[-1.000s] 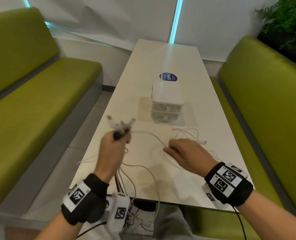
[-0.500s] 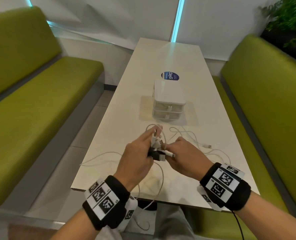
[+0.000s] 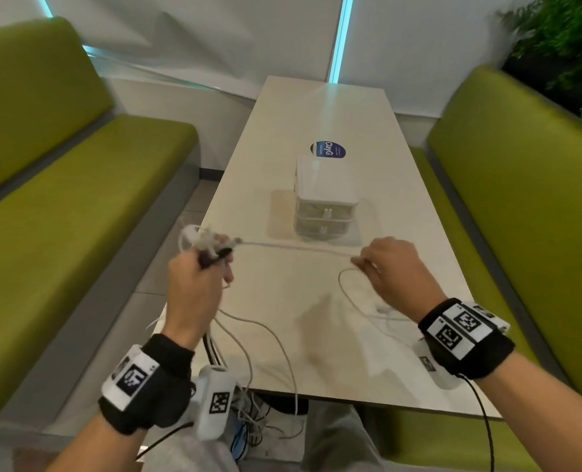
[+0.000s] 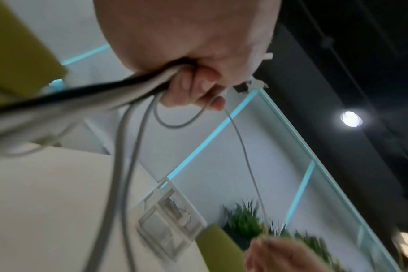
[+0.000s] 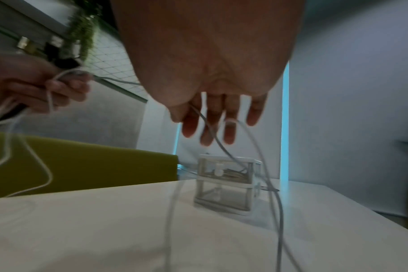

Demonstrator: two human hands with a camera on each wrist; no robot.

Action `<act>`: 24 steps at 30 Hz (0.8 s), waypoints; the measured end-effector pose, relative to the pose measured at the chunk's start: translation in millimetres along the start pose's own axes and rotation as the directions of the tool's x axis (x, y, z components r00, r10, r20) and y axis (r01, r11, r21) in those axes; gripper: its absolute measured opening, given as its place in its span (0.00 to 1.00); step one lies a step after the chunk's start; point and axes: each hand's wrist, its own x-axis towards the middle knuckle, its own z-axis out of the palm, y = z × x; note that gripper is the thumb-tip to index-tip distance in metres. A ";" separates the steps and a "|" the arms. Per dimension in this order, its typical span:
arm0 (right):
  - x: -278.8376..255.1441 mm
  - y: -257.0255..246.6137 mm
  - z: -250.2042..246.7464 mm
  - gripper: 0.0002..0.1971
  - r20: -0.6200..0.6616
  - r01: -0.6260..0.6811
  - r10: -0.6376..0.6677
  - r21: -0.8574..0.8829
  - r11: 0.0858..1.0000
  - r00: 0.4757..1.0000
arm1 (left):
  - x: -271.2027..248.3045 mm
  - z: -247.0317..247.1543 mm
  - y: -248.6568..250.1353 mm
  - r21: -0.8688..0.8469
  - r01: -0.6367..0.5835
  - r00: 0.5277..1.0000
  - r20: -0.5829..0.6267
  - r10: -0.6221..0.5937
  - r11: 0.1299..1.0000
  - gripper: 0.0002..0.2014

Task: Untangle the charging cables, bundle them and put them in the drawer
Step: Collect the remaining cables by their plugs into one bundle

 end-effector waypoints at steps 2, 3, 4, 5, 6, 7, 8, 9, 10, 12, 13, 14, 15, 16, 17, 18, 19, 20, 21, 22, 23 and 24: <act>1.2 10.9 -0.6 0.19 -0.047 -0.212 0.212 0.012 0.977 0.976 | 5.5 -5.9 -0.6 0.001 0.016 1.000 -0.021 -0.016 1.000 0.17; 2.3 13.0 -0.9 0.18 -0.040 -0.289 0.289 0.015 0.957 0.957 | 5.4 -4.0 -1.8 0.039 0.023 0.999 0.031 -0.024 0.999 0.17; 4.7 12.8 -2.3 0.18 -0.001 -0.333 0.333 0.007 0.943 0.943 | 3.5 0.4 -3.6 0.082 0.029 0.994 0.102 -0.038 0.996 0.18; 7.7 10.0 -5.8 0.20 0.058 -0.360 0.359 0.007 0.933 0.932 | 0.8 6.6 -5.8 0.123 0.025 0.985 0.167 -0.046 0.992 0.18; 10.6 7.0 -8.6 0.22 0.105 -0.378 0.372 0.038 0.925 0.922 | -1.7 13.1 -8.3 0.174 0.003 0.975 0.217 -0.041 0.985 0.19; 12.3 4.3 -10.8 0.23 0.120 -0.388 0.377 0.084 0.918 0.918 | -3.9 19.7 -10.5 0.218 -0.027 0.964 0.265 -0.033 0.976 0.19; 13.3 2.7 -11.6 0.24 0.115 -0.391 0.378 0.121 0.912 0.919 | -6.5 25.8 -12.9 0.242 -0.046 0.952 0.304 -0.031 0.969 0.19; 14.0 0.2 -12.7 0.24 0.103 -0.384 0.372 0.147 0.912 0.922 | -8.9 30.9 -15.4 0.241 -0.057 0.941 0.336 -0.028 0.969 0.17; 14.5 -1.7 -12.6 0.23 0.099 -0.379 0.366 0.177 0.908 0.925 | -11.2 35.2 -17.5 0.236 -0.065 0.932 0.361 -0.026 0.970 0.15; 15.4 -6.3 -11.6 0.18 0.095 -0.368 0.356 0.285 0.885 0.930 | -15.3 41.5 -18.3 0.205 -0.065 0.924 0.382 -0.019 0.977 0.11; 16.1 -9.1 -12.8 0.16 0.086 -0.360 0.352 0.329 0.873 0.932 | -16.8 43.4 -16.9 0.165 -0.063 0.923 0.384 -0.005 0.984 0.11; 16.7 -11.7 -14.4 0.15 0.066 -0.346 0.345 0.357 0.868 0.936 | -18.1 44.2 -14.8 0.125 -0.060 0.924 0.383 0.008 0.990 0.13; 17.3 -13.5 -15.5 0.14 0.035 -0.327 0.339 0.372 0.869 0.940 | -18.5 44.6 -12.8 0.088 -0.056 0.926 0.377 0.019 0.995 0.15; 17.7 -15.0 -16.5 0.14 -0.006 -0.308 0.336 0.380 0.872 0.942 | -18.0 44.4 -11.1 0.065 -0.048 0.929 0.370 0.021 0.997 0.16; 17.9 -17.3 -18.6 0.13 -0.056 -0.284 0.329 0.387 0.877 0.942 | -17.8 44.1 -9.9 0.046 -0.041 0.931 0.363 0.021 0.998 0.16; 18.4 -18.9 -20.1 0.14 -0.104 -0.253 0.315 0.387 0.887 0.943 | -17.8 43.7 -9.1 0.033 -0.033 0.934 0.356 0.019 0.999 0.16; 18.8 -20.9 -22.4 0.14 -0.145 -0.215 0.289 0.387 0.897 0.946 | -18.0 43.4 -8.9 0.017 -0.024 0.939 0.344 0.017 1.000 0.16; 19.2 -22.9 -24.6 0.14 -0.168 -0.188 0.270 0.387 0.902 0.948 | -18.3 43.3 -9.0 0.004 -0.006 0.944 0.329 0.005 1.000 0.17; 19.1 -24.4 -26.5 0.14 -0.178 -0.176 0.264 0.400 0.900 0.948 | -18.4 43.5 -10.0 -0.011 0.016 0.949 0.314 -0.012 1.000 0.18; 18.4 -25.7 -28.0 0.14 -0.176 -0.175 0.272 0.428 0.886 0.946 | -18.8 43.7 -11.3 -0.029 0.039 0.953 0.301 -0.029 0.999 0.19; 17.8 -25.9 -28.1 0.14 -0.163 -0.184 0.293 0.478 0.859 0.942 | -19.1 44.2 -12.7 -0.053 0.056 0.956 0.290 -0.038 0.997 0.19; 17.2 -26.7 -28.1 0.14 -0.139 -0.198 0.320 0.541 0.818 0.937 | -20.2 44.3 -13.0 -0.083 0.060 0.959 0.282 -0.034 0.995 0.19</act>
